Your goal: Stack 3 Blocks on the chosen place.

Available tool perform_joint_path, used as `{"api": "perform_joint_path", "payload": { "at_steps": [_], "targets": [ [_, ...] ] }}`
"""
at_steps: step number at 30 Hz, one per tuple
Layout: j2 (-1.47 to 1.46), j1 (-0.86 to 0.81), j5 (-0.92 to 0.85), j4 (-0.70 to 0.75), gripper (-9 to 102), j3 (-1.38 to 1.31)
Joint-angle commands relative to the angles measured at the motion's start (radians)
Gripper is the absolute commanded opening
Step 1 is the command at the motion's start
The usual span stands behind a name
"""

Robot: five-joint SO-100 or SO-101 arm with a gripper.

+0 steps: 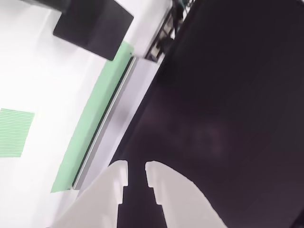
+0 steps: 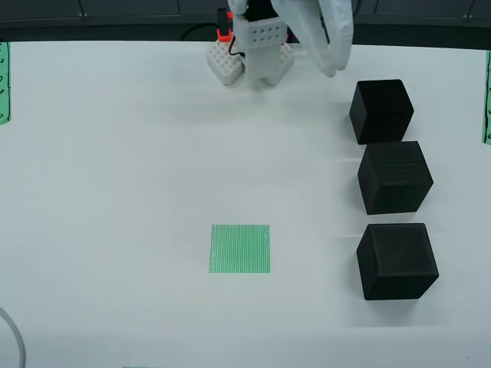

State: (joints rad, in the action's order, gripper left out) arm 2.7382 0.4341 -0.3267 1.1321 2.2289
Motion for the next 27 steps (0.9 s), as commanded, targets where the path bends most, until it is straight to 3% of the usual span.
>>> {"api": "perform_joint_path", "payload": {
  "at_steps": [1,6,15,27],
  "targets": [
    [-0.037,0.091,-0.02,0.11,0,-0.143],
    [-0.135,0.143,-0.037,0.221,0,-0.31],
    [-0.397,0.063,-0.36,0.364,0,-0.549],
    [-0.726,-0.043,-0.535,0.402,0,-0.657]
  ]
}}
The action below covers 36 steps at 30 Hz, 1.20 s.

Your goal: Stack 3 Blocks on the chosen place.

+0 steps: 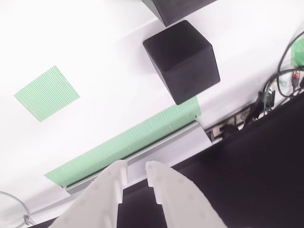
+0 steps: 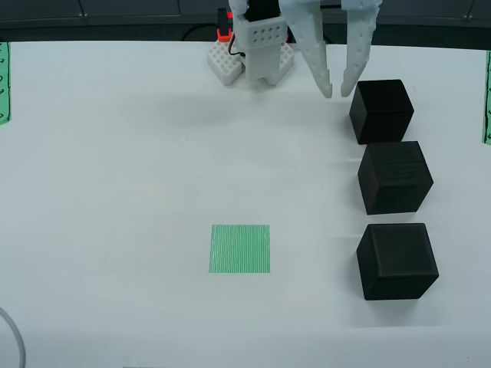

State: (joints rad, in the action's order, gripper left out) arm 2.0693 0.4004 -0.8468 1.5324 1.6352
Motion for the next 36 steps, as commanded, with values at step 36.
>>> {"api": "perform_joint_path", "payload": {
  "at_steps": [36],
  "targets": [
    [-0.752,-0.025,-0.4,-0.038,29,-0.532]
  ]
}}
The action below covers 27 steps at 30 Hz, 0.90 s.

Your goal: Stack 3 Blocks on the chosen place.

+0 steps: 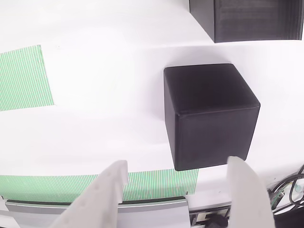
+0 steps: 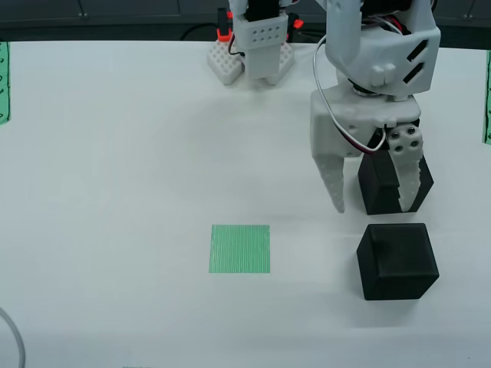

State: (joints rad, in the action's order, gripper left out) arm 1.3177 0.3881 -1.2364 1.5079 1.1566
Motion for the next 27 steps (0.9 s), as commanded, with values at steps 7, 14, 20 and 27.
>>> {"api": "perform_joint_path", "payload": {
  "at_steps": [7,14,20,27],
  "targets": [
    [-0.072,0.0,-0.021,-0.015,34,-0.109],
    [-0.158,0.025,-0.021,0.015,36,-0.183],
    [-0.192,0.044,-0.008,0.018,37,-0.21],
    [-0.238,0.052,-0.006,0.006,37,-0.233]
  ]
}}
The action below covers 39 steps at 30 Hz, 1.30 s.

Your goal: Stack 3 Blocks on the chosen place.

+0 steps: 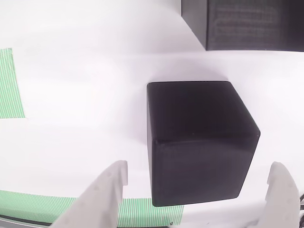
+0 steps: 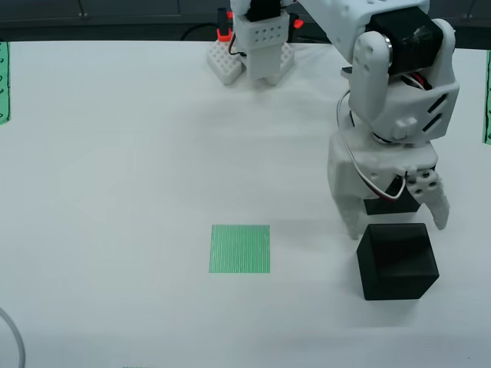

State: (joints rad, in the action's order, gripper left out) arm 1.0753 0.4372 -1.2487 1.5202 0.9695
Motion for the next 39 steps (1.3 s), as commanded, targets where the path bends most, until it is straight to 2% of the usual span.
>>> {"api": "perform_joint_path", "payload": {
  "at_steps": [1,19,30,33,39],
  "targets": [
    [0.002,0.003,0.008,-0.008,37,-0.051],
    [-0.14,0.015,0.083,-0.071,36,-0.161],
    [-0.144,0.034,0.123,-0.069,25,-0.156],
    [-0.123,0.029,0.13,-0.067,22,-0.123],
    [0.034,0.003,0.156,-0.11,22,0.098]
  ]
}}
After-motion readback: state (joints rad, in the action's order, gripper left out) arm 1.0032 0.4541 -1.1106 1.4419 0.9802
